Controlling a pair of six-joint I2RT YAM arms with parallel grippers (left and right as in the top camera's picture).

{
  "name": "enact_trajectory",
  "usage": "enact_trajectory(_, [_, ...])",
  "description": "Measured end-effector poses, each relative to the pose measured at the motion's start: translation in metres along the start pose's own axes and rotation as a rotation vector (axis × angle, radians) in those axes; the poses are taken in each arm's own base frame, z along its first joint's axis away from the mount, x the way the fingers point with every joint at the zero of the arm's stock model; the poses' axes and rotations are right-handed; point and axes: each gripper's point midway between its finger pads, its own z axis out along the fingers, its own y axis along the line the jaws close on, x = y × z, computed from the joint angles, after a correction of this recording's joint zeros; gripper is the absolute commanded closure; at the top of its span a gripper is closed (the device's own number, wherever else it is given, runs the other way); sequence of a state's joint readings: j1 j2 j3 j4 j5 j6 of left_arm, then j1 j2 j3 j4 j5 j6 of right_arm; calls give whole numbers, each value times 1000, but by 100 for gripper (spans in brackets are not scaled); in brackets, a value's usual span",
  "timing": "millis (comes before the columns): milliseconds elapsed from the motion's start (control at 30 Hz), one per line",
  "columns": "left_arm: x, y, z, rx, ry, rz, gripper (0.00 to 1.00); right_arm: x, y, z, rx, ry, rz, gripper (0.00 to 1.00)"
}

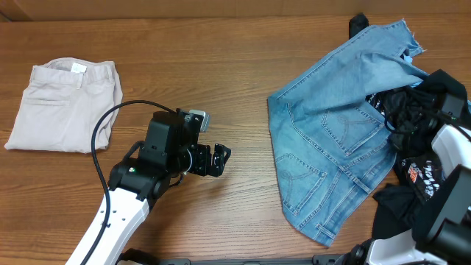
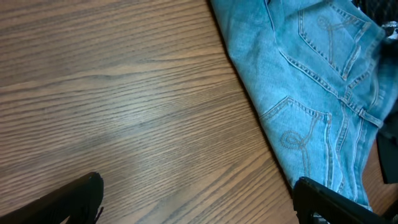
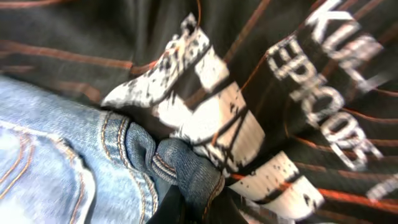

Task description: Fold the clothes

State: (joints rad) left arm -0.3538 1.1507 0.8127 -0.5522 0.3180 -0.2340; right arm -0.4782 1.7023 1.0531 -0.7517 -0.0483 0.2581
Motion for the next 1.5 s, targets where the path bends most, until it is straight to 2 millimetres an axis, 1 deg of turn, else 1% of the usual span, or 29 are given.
enact_trajectory(33, [0, 0, 0, 0, 0, 0, 0, 0, 1, -7, -2, -4, 0, 89])
enact_trajectory(100, [0, 0, 0, 0, 0, 0, 0, -2, 4, -22, -12, -17, -3, 87])
enact_trajectory(167, [0, 0, 0, 0, -1, 0, 0, -5, 7, -39, -29, -43, -9, 94])
enact_trajectory(233, [0, 0, 0, -2, -1, 0, 0, -8, 10, -52, -39, -67, -12, 96])
enact_trajectory(267, [-1, 0, 0, -3, -3, 1, 0, -8, 10, -57, -43, -76, -11, 96])
enact_trajectory(300, [-1, 0, 0, -3, -5, 1, 0, -7, 10, -61, -45, -80, -12, 91])
enact_trajectory(333, [-1, 0, 0, -3, -5, 2, 0, -7, 10, -62, -44, -81, -11, 89])
enact_trajectory(600, [-2, 1, 0, -6, -7, 2, 0, -3, 9, -62, -39, -65, -11, 88])
enact_trajectory(667, [-2, 1, 0, -6, -8, 2, 0, -1, 8, -62, -36, -58, -9, 85])
enact_trajectory(700, [-2, 1, 0, -6, -7, 2, 0, 0, 8, -62, -34, -52, -10, 80])
enact_trajectory(1100, [-2, 1, 0, -6, -8, 2, 0, 6, 5, -62, -26, -27, -7, 78])
enact_trajectory(1167, [-2, 1, 0, -6, -7, 2, 0, 7, 5, -62, -24, -22, -4, 69])
enact_trajectory(1367, [-2, 1, 0, -6, -8, 2, 0, 10, 4, -62, -20, -13, -5, 69])
enact_trajectory(1400, [-2, 1, 0, -6, -8, 2, 0, 10, 4, -62, -20, -14, -6, 70])
enact_trajectory(1500, [-2, 1, 0, -6, -8, 2, 0, 10, 4, -62, -21, -14, -16, 94])
